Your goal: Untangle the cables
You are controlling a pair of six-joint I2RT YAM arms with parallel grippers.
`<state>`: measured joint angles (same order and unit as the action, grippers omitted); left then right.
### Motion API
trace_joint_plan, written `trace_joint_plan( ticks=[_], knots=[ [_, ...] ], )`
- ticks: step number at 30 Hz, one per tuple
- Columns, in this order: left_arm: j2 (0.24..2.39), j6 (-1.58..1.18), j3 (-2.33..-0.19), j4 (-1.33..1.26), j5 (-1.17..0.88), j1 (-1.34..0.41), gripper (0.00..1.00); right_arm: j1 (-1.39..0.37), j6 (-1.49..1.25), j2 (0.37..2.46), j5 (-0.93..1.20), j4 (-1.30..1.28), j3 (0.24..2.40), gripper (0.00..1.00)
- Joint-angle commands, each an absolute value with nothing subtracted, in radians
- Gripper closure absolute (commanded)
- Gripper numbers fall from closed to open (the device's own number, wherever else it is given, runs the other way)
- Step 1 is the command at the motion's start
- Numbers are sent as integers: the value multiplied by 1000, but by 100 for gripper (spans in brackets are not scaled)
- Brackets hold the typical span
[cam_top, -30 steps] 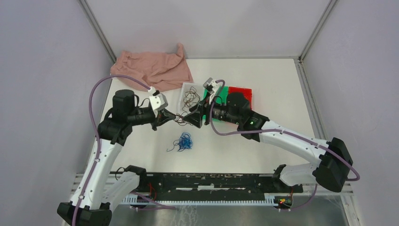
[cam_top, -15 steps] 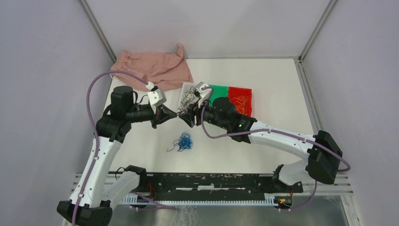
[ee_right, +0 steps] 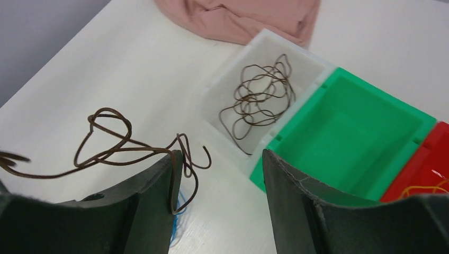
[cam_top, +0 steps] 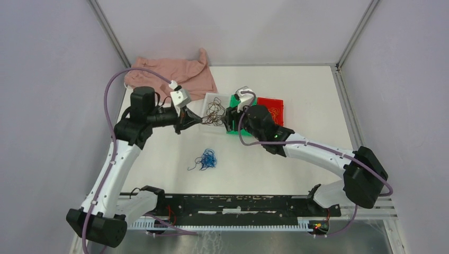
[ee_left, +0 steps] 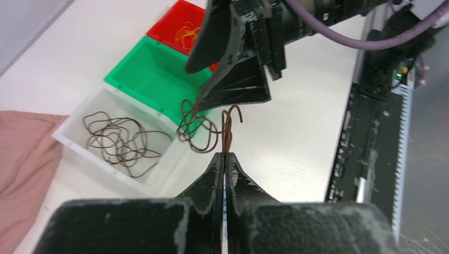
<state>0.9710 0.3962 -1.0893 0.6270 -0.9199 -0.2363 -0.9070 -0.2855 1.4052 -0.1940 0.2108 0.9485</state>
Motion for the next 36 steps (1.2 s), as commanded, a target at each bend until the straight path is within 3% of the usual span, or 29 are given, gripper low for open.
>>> trace_joint_plan(
  ticks=[1, 12, 21, 34, 36],
  knots=[
    [1098, 327, -1189, 482, -805, -243, 97, -810, -366, 1355, -196, 217, 907, 36],
    [1463, 365, -1362, 402, -547, -262, 97, -723, -378, 1172, -233, 198, 794, 30],
    [1554, 339, -1429, 310, -527, -267, 97, -707, -396, 1208, -170, 215, 818, 30],
    [1688, 404, -1357, 329, -446, -318, 97, -687, -410, 1150, -176, 165, 795, 30],
    [1720, 409, -1364, 331, -416, -328, 92, -687, -405, 1142, -145, 154, 795, 30]
  ],
)
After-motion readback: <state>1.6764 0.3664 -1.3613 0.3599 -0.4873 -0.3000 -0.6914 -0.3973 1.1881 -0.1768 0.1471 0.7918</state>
